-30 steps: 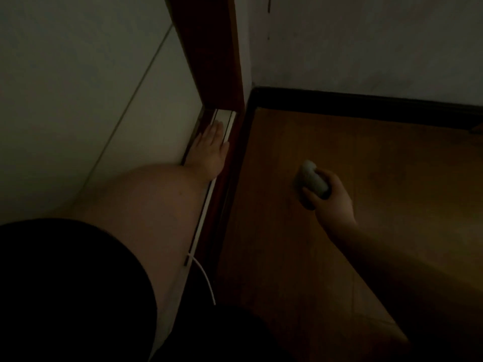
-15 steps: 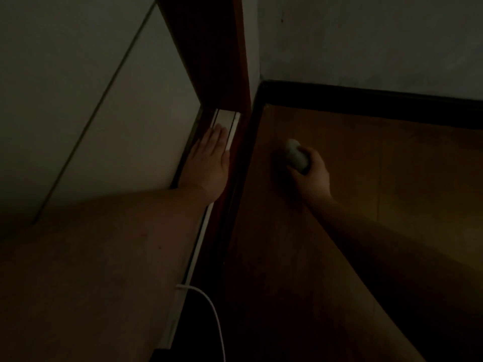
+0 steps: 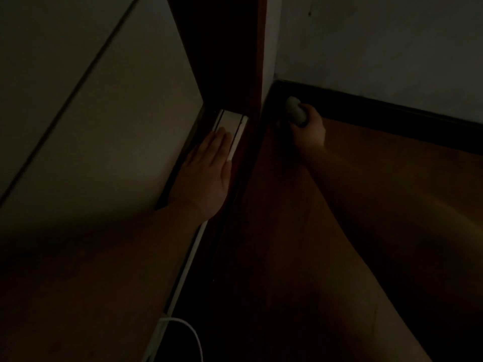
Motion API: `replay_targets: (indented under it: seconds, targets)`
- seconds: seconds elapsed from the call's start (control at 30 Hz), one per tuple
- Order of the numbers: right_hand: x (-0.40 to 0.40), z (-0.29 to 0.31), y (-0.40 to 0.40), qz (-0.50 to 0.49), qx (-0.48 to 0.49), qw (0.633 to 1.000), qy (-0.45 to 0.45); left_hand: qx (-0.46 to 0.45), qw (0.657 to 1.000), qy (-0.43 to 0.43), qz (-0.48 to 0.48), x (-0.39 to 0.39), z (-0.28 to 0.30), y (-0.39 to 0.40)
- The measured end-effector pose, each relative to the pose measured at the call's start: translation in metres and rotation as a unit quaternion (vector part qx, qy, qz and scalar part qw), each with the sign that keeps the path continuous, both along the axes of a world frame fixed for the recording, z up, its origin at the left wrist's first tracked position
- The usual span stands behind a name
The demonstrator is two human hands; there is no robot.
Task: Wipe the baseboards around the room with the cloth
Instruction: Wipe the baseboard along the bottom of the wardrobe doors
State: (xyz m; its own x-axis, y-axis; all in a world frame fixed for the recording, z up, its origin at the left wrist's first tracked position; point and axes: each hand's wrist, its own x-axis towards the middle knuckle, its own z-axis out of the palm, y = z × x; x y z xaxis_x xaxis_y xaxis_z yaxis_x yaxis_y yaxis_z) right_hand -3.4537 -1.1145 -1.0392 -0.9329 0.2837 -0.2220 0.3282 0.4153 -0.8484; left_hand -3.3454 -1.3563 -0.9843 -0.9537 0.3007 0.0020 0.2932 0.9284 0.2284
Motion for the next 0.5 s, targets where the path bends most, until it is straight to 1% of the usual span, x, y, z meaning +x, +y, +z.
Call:
replay_targets:
  seconds: [0.1, 0.2, 0.3, 0.5]
  targets:
    - [-0.017, -0.004, -0.009, 0.02, 0.005, 1.0, -0.003, 0.0, 1.0, 0.006, 0.0, -0.001, 0.001, 0.001]
    - [-0.021, -0.008, -0.022, 0.03, -0.018, 0.999, -0.013, 0.005, 1.0, 0.003, 0.002, 0.0, 0.002, 0.0]
    - [-0.021, -0.008, -0.022, 0.046, -0.052, 0.997, -0.016, 0.007, 1.0, 0.006, -0.001, -0.001, 0.001, -0.001]
    - [0.0, 0.0, -0.01, 0.081, -0.144, 0.983, -0.076, 0.001, 1.0, -0.007, -0.002, -0.004, 0.002, -0.002]
